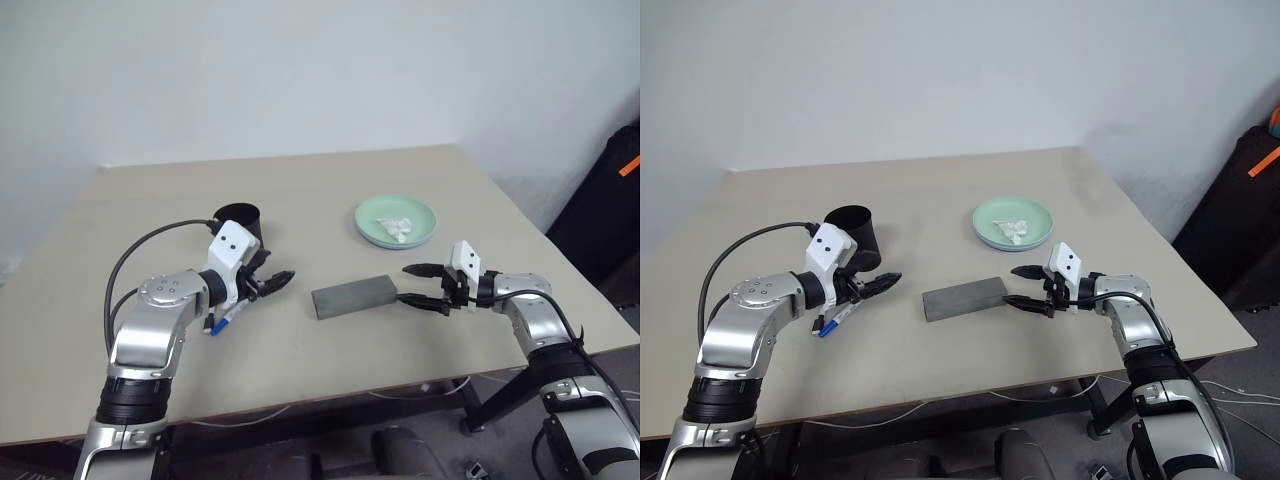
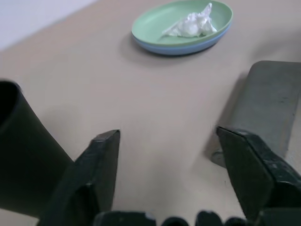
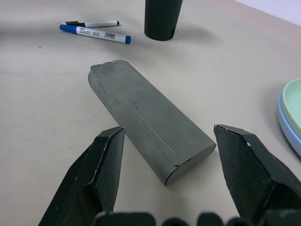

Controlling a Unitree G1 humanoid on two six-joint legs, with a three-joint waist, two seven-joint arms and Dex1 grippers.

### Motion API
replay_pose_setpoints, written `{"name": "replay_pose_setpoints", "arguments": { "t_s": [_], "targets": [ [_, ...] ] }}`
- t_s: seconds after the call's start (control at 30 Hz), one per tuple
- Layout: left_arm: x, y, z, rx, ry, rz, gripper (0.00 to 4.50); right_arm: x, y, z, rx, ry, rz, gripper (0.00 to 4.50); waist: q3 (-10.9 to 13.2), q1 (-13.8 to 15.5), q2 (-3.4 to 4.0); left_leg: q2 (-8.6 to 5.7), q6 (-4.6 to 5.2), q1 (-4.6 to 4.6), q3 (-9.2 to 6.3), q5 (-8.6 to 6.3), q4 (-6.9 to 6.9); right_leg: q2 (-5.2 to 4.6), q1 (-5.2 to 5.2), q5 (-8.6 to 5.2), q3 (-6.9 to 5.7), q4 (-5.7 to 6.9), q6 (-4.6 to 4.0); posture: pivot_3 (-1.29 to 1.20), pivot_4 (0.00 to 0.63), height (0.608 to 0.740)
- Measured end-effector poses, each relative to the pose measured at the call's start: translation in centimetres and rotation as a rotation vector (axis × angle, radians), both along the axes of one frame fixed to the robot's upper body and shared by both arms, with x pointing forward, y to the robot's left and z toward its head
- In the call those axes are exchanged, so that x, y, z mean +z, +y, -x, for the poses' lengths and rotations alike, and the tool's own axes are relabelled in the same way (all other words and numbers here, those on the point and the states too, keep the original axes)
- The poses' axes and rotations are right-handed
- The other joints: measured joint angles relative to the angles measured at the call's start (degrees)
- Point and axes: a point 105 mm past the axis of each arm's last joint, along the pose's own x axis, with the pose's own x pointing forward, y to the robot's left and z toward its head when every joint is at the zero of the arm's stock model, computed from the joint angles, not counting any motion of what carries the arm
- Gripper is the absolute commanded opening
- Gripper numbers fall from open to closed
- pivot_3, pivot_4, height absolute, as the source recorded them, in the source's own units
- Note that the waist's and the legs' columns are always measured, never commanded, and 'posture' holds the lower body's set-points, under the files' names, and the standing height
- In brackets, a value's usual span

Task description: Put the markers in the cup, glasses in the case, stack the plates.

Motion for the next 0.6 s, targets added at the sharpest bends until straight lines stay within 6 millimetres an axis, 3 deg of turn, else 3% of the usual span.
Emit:
{"name": "replay_pose_setpoints", "arguments": {
  "t_s": [0.13, 0.4, 0.6],
  "targets": [
    [-0.7, 2.1, 0.0, 0.085, 0.074, -0.069, 3.26, -0.1, 0.0, 0.0, -0.001, 0.003, 0.001, 3.28, 0.0, 0.0, 0.00, 0.01, -0.07, 0.02, -0.03, -0.03, -0.02, 0.04, -0.01, 0.00, -0.04, 0.01, -0.01, 0.00, 0.000, 0.740],
    [-2.1, 3.6, 0.1, 0.162, 0.201, -0.181, 3.26, -0.2, 0.0, 0.0, -0.002, 0.008, 0.003, 3.28, 0.0, 0.0, -0.01, 0.02, -0.21, -0.01, -0.03, -0.12, -0.03, 0.00, -0.01, 0.00, -0.03, -0.02, -0.01, 0.00, 0.000, 0.740],
    [-4.3, 4.7, 0.2, 0.212, 0.285, -0.241, 3.26, -0.7, -0.2, 0.0, -0.012, 0.024, 0.004, 3.28, 0.0, 0.0, -0.02, 0.01, -0.22, -0.02, -0.03, -0.12, -0.09, 0.00, -0.05, -0.01, -0.05, -0.02, -0.01, 0.00, 0.000, 0.740]
  ]
}}
